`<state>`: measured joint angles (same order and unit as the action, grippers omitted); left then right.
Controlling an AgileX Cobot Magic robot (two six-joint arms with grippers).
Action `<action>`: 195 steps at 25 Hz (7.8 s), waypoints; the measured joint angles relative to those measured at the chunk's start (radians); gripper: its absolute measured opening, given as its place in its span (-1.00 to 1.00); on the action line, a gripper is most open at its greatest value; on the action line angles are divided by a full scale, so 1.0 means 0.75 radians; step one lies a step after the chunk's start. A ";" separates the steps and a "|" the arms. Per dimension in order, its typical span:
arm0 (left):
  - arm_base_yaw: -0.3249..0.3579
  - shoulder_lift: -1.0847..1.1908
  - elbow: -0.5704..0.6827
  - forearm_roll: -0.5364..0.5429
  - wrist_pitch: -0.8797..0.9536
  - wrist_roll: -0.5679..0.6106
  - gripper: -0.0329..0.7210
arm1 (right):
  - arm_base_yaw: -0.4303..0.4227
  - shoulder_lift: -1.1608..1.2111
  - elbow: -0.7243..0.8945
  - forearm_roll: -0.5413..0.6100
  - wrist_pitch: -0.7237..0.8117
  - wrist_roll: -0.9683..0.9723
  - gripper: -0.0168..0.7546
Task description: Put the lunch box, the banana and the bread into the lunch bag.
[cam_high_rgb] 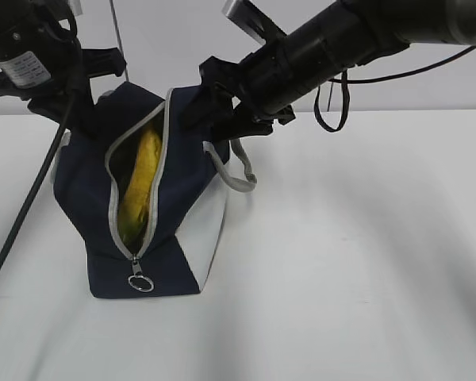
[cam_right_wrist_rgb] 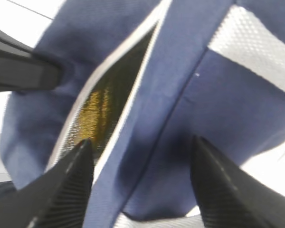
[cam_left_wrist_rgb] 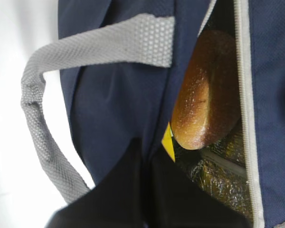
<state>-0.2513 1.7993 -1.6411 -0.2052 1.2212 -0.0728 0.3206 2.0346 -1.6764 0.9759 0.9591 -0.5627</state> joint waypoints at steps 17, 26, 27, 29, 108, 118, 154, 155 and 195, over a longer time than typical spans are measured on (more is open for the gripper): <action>0.000 0.000 0.000 -0.022 0.000 0.000 -0.92 | 0.000 0.000 0.000 -0.065 -0.009 0.046 -0.66; -0.006 0.000 0.000 -0.147 -0.018 0.004 -0.92 | 0.000 -0.047 0.000 -0.105 0.005 0.064 -0.94; -0.016 0.000 0.000 -0.172 -0.026 0.007 -0.92 | 0.000 -0.073 0.000 -0.130 0.009 0.079 -0.94; -0.044 0.000 0.000 -0.217 -0.037 0.011 -0.92 | 0.000 -0.125 0.000 -0.204 0.029 0.123 -0.94; -0.230 -0.397 0.305 -0.133 -0.399 0.147 0.19 | -0.063 -0.856 0.692 -0.552 -0.237 0.254 0.27; -0.230 -0.667 0.732 -0.307 -0.611 0.422 0.18 | -0.063 -0.983 1.121 -0.099 -0.313 -0.351 0.28; -0.230 -0.898 1.049 -0.440 -0.700 0.625 0.16 | -0.063 -0.989 1.489 0.914 -0.342 -1.219 0.28; -0.230 -0.898 1.049 -0.440 -0.689 0.625 0.16 | -0.063 -0.984 1.489 0.867 -0.335 -1.257 0.28; -0.230 -0.899 1.049 -0.439 -0.603 0.627 0.14 | -0.063 -0.162 1.255 1.052 -0.274 -2.277 -0.28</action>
<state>-0.4235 1.1250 -0.8544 -0.5342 0.7690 0.3973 0.2735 1.9134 -0.7354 1.7650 0.7535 -2.2702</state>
